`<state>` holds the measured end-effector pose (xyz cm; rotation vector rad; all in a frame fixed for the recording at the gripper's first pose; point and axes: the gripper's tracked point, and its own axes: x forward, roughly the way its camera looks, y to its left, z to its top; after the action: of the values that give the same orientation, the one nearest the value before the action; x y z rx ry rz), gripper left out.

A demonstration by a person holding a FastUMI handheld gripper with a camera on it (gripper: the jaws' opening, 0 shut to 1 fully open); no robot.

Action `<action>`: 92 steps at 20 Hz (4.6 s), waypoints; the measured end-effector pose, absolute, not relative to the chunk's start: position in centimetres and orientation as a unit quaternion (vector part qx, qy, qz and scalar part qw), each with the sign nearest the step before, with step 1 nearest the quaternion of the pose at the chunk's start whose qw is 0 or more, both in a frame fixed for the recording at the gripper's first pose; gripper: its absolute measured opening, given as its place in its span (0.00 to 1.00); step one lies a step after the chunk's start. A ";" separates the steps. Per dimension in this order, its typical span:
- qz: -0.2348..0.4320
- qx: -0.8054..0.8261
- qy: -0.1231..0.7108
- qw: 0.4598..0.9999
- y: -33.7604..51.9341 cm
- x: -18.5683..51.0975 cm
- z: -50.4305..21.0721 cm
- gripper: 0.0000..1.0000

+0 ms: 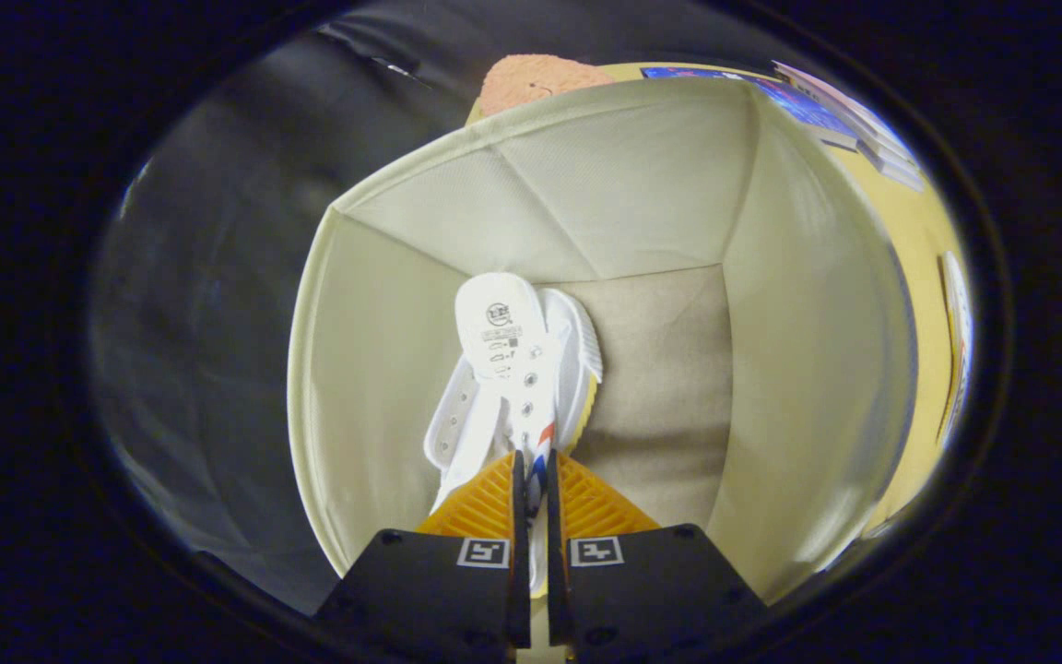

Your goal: Open the storage box then place both shoes into the box .Put the left shoe in first, then the right shoe, with the right side of both shoes facing outward in a uniform manner.

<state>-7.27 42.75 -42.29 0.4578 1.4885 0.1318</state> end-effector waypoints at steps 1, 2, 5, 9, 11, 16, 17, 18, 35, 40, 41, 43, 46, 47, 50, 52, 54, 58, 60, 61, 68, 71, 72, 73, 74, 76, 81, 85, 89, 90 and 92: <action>0.063 0.207 0.673 0.707 42.7 -7.4 -42.1 0.10; 0.065 0.210 0.672 0.707 42.3 -7.4 -41.7 0.19; 0.067 0.234 0.653 0.717 40.9 -6.1 -39.8 0.18; 0.069 0.284 0.617 0.730 37.9 -3.6 -35.5 0.17; 0.063 0.308 0.593 0.741 35.3 -2.1 -33.3 0.18; 0.015 0.330 0.544 0.771 25.3 0.0 -30.7 0.18; -0.001 0.331 0.538 0.776 22.8 0.1 -30.7 0.18; -0.018 0.330 0.533 0.779 20.6 0.1 -30.7 0.18; -0.197 0.236 0.588 0.748 -5.3 -10.1 -39.9 0.30; -0.200 0.188 0.623 0.732 -7.8 -12.5 -43.2 0.42; -0.199 0.187 0.627 0.730 -7.9 -12.7 -43.8 0.42; -0.198 0.179 0.634 0.726 -8.3 -13.0 -45.3 0.42; -0.186 0.200 0.636 0.722 -8.2 -12.7 -46.3 0.42; -0.173 0.214 0.637 0.720 -7.8 -12.6 -46.3 0.42; -0.155 0.221 0.630 0.728 -7.9 -12.6 -46.2 0.32; -0.160 0.226 0.622 0.732 -8.2 -12.4 -46.0 0.14; -0.157 0.250 0.625 0.723 -7.6 -12.8 -46.0 0.03; -0.150 0.359 0.604 0.696 -5.6 -13.0 -44.9 0.03; -0.153 0.409 0.592 0.677 -4.6 -12.6 -44.4 0.03; -0.151 0.429 0.587 0.670 -4.0 -12.3 -44.2 0.03; -0.119 0.445 0.591 0.663 0.4 -11.4 -43.4 0.03; -0.083 0.484 0.577 0.652 3.4 -9.9 -41.2 0.02; -0.071 0.494 0.572 0.650 4.4 -9.4 -40.1 0.02; -0.060 0.496 0.569 0.653 5.4 -8.8 -39.0 0.02; -0.044 0.493 0.566 0.659 6.6 -8.2 -37.8 0.02; -0.013 0.491 0.561 0.666 9.4 -6.8 -35.2 0.02; 0.081 0.484 0.551 0.675 19.3 -3.4 -28.2 0.02; 0.144 0.477 0.563 0.660 27.8 -2.6 -25.6 0.02; 0.157 0.432 0.592 0.662 33.1 -3.8 -28.0 0.02; 0.153 0.418 0.600 0.665 33.9 -4.5 -28.7 0.02; 0.144 0.385 0.613 0.675 34.8 -5.3 -30.3 0.02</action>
<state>-5.32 34.82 -30.34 0.8672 1.3784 0.3239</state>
